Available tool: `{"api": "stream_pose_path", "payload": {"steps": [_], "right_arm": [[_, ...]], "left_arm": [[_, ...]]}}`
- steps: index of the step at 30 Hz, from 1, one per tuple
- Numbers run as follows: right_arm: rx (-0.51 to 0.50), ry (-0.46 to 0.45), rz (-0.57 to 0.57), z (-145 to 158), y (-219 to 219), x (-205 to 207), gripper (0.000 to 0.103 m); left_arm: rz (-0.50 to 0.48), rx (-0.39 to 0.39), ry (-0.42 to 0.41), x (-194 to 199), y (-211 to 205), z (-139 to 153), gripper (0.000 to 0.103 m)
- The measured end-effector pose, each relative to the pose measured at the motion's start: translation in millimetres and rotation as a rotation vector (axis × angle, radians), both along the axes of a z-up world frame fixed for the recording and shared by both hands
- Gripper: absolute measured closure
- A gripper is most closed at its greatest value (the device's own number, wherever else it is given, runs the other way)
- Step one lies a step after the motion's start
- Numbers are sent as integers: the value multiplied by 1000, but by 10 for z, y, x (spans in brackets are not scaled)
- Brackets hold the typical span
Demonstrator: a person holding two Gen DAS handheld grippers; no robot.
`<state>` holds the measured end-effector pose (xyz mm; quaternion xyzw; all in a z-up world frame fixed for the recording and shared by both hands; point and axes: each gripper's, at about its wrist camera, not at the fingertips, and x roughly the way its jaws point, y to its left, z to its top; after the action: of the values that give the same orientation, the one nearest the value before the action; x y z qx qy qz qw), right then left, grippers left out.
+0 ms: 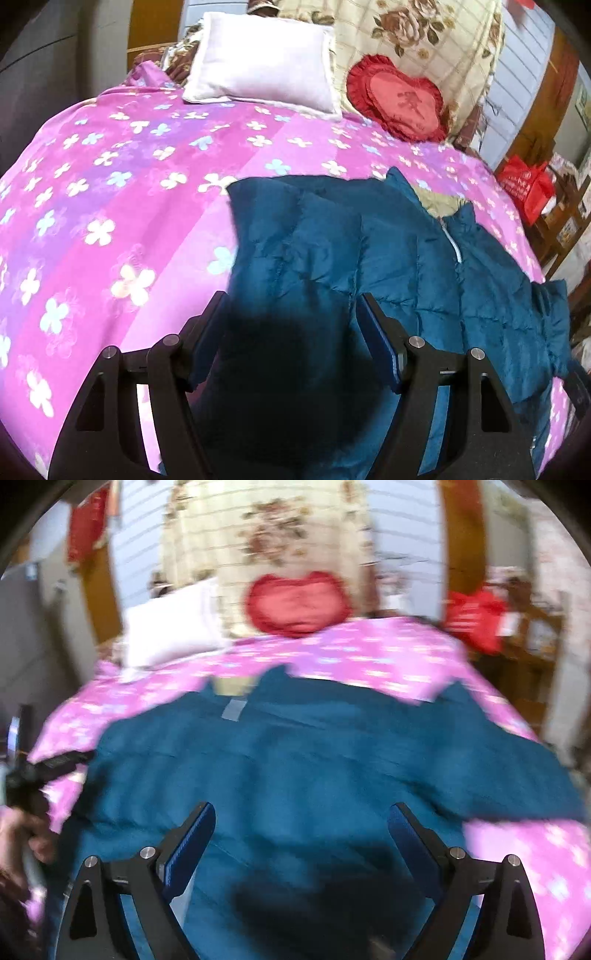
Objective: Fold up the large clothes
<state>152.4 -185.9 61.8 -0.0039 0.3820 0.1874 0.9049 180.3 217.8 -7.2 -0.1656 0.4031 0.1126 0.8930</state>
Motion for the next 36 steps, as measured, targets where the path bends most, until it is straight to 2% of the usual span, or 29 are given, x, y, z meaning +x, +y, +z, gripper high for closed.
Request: {"api": "stream_pose_path", "payload": {"steps": [2,3,4,5,6,12,14,17,19,20,22,23,24,29,33,36], "right_arm": [[-4,53,-1,-220,87,228,14],[-17,122,-45,-413,36,380,15],[-37,180,-93,-577,-44,491,20],[-41,223,-136,-771,-188,594,20],[-22,196,-130,-814,-277,615,20],[-109,196,-85,-805,-222,677,19],[-110,203,-115,-719,-235,680,19],[-52,79,-172,-433,-237,710,19],[-42,31,-172,-401,-166,797,15],[-60,41,-170,-467,-124,885,11],[-111,122,-171,-726,-81,1062,1],[-119,153,-154,-872,-72,1123,0],[-95,142,-152,-888,-96,1127,0],[-57,135,-154,-887,-145,1090,0],[-85,129,-145,-855,-118,1050,0],[-23,87,-188,-640,-283,949,5]], "left_arm": [[6,33,51,61,-8,-143,32],[6,49,79,72,-28,-214,32],[-6,53,106,91,-45,-325,26],[-16,46,106,87,-47,-391,24],[-23,62,85,62,-65,-397,23],[-15,62,52,-43,-87,-413,23],[-11,44,37,-116,-75,-405,23],[-4,10,12,-171,-41,-392,23],[-1,-7,0,-185,-23,-388,23],[1,-5,0,-186,-27,-387,23],[0,4,4,-176,-44,-386,23],[-1,7,6,-174,-48,-387,23],[0,8,6,-173,-50,-389,23],[-3,30,21,-144,-80,-398,22],[-3,42,29,-126,-90,-404,21],[-3,46,32,-116,-90,-405,21]]}}
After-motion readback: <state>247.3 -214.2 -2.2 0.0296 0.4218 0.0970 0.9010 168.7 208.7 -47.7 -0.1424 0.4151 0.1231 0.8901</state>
